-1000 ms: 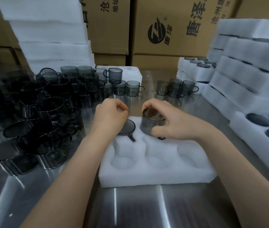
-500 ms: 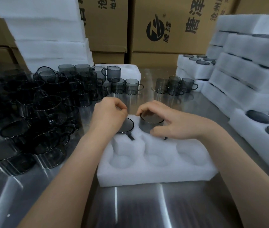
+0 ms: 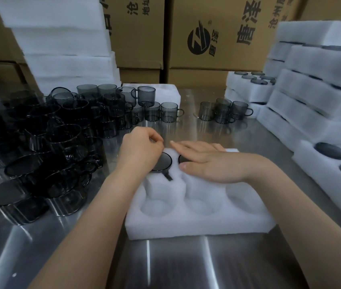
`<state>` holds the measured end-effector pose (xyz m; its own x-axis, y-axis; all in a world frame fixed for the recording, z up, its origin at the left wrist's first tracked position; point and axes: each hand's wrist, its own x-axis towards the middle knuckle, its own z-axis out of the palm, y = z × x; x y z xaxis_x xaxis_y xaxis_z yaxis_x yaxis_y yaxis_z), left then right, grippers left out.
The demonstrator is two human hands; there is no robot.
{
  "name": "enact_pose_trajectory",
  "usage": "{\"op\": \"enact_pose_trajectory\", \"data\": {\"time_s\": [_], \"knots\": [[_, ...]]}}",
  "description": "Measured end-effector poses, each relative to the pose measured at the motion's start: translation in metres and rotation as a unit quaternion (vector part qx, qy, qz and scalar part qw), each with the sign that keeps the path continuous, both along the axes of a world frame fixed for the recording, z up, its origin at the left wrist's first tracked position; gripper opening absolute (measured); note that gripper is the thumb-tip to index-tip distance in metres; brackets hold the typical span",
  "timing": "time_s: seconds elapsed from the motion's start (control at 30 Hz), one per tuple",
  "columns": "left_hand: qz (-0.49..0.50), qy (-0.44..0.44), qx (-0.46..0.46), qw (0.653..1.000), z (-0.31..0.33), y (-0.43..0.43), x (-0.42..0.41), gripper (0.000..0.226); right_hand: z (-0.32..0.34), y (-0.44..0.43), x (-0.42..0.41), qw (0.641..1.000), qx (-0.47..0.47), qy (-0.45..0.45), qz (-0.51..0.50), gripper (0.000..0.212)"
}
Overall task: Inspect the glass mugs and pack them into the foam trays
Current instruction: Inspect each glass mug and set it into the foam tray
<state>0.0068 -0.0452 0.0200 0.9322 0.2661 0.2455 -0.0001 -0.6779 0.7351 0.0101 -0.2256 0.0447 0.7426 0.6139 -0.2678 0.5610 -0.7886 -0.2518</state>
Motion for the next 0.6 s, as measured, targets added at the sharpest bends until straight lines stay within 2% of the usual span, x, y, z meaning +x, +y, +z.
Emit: {"op": "enact_pose_trajectory", "data": {"time_s": [0.07, 0.13, 0.2, 0.3, 0.37, 0.43, 0.5, 0.6], "knots": [[0.003, 0.000, -0.003, 1.000, 0.000, 0.000, 0.000, 0.029, 0.000, -0.005, 0.000, 0.997, 0.076, 0.027, -0.010, 0.053], [0.005, -0.003, -0.006, 1.000, 0.000, 0.001, 0.000, 0.030, 0.002, -0.009, 0.002, 0.974, 0.217, 0.050, -0.048, 0.046], [0.007, -0.005, -0.013, 1.000, 0.000, 0.002, 0.000, 0.030, 0.001, -0.015, 0.011, 0.942, 0.318, -0.016, -0.104, 0.037], [0.021, -0.004, -0.028, 0.999, 0.002, 0.005, -0.003, 0.028, -0.004, -0.026, 0.026, 0.924, 0.313, -0.123, -0.180, 0.020], [0.045, -0.020, -0.037, 0.998, 0.004, 0.010, -0.004, 0.021, -0.012, -0.032, 0.033, 0.925, 0.294, -0.115, -0.210, 0.011], [0.079, -0.060, -0.025, 0.995, 0.004, 0.017, -0.002, 0.020, -0.018, -0.033, 0.036, 0.926, 0.291, -0.097, -0.220, 0.019], [0.102, -0.089, -0.009, 0.991, 0.002, 0.025, 0.003, 0.031, -0.020, -0.032, 0.037, 0.925, 0.292, -0.101, -0.221, 0.025], [0.113, -0.061, 0.000, 0.992, -0.006, 0.030, 0.012, 0.046, -0.020, -0.031, 0.037, 0.930, 0.269, -0.127, -0.216, 0.039]]}}
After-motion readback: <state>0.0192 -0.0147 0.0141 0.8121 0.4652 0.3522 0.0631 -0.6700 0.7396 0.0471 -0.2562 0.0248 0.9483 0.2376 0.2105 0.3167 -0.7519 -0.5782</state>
